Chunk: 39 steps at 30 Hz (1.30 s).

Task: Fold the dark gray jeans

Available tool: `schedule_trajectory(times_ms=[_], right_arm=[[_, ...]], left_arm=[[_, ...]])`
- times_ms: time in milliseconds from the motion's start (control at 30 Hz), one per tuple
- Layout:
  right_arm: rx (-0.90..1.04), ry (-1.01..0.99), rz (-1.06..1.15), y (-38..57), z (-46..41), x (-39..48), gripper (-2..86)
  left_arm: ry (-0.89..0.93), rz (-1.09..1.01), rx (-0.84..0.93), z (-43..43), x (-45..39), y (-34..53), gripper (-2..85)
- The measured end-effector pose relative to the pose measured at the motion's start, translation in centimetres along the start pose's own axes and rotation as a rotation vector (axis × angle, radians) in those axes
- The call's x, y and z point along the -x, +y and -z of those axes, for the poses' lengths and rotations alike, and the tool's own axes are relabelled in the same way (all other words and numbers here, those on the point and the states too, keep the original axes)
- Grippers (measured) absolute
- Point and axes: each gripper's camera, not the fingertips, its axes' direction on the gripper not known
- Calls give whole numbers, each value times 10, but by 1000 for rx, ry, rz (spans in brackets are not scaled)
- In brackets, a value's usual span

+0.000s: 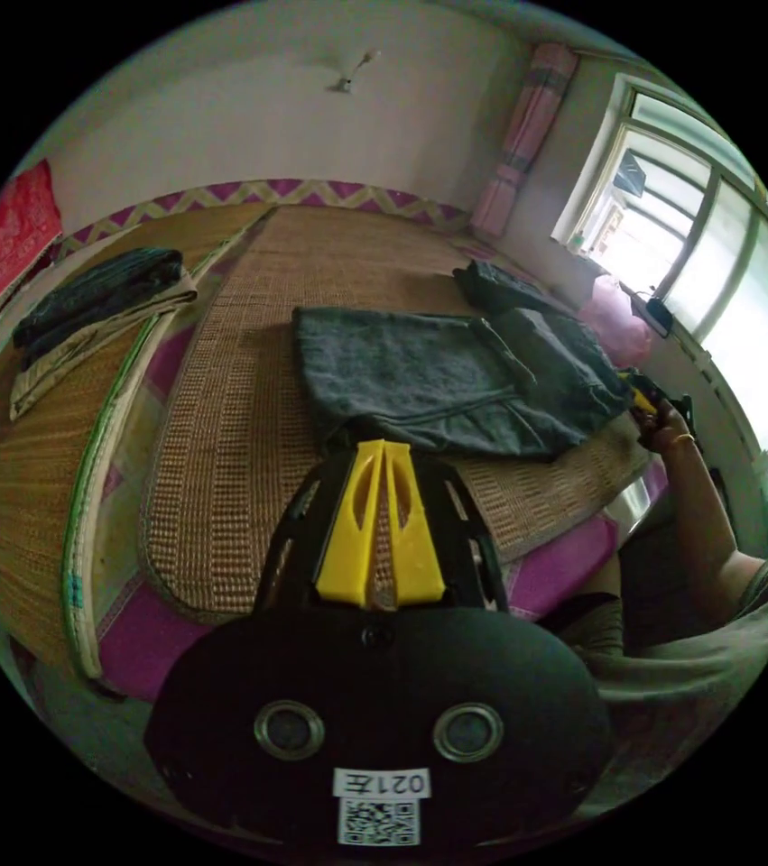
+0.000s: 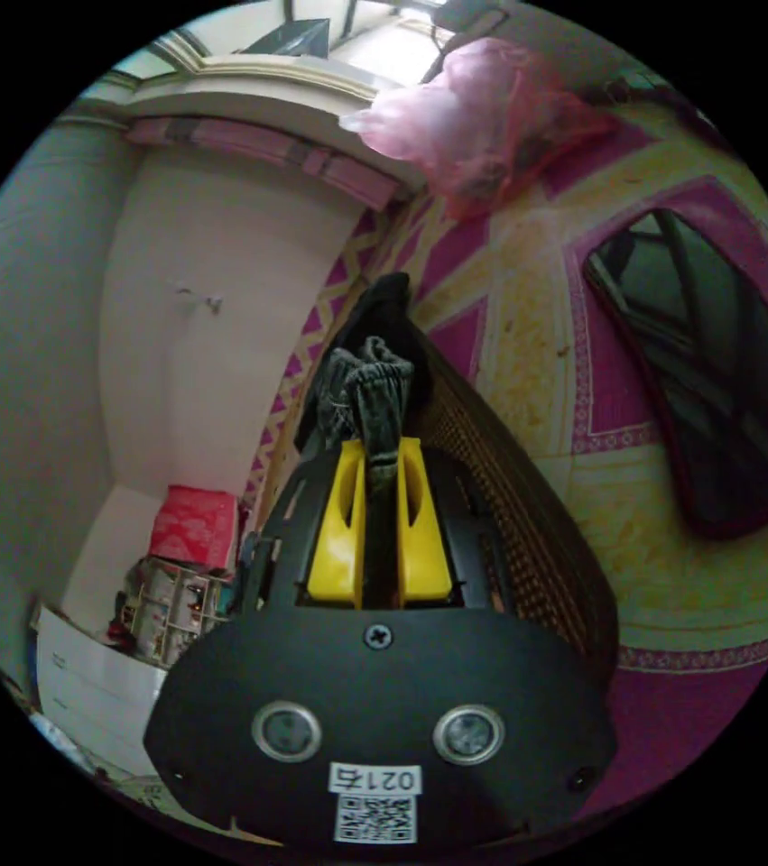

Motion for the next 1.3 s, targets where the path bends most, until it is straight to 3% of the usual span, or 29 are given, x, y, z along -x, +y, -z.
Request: schedule_trajectory(times_ms=[267, 400, 600, 767, 967, 1100, 1300], right_arm=[[57, 92, 92, 5, 14, -7, 86], [-67, 315, 439, 44, 35, 79, 92], [172, 474, 857, 112, -65, 168, 98], [316, 660, 970, 151, -143, 175, 81], [348, 686, 1003, 163, -159, 185, 65], [391, 581, 897, 147, -155, 180, 65], [408, 516, 816, 137, -153, 178, 64]], left_arm=[[22, -301, -45, -27, -59, -43, 44], [34, -509, -32, -61, -113, -69, 85], [31, -607, 34, -116, -159, -100, 91], [-33, -620, 131, -146, -161, -115, 75], [108, -474, 114, -136, -113, -139, 7], [182, -314, -61, -73, -42, -158, -6], [4, -111, -256, 51, 123, -157, -8]])
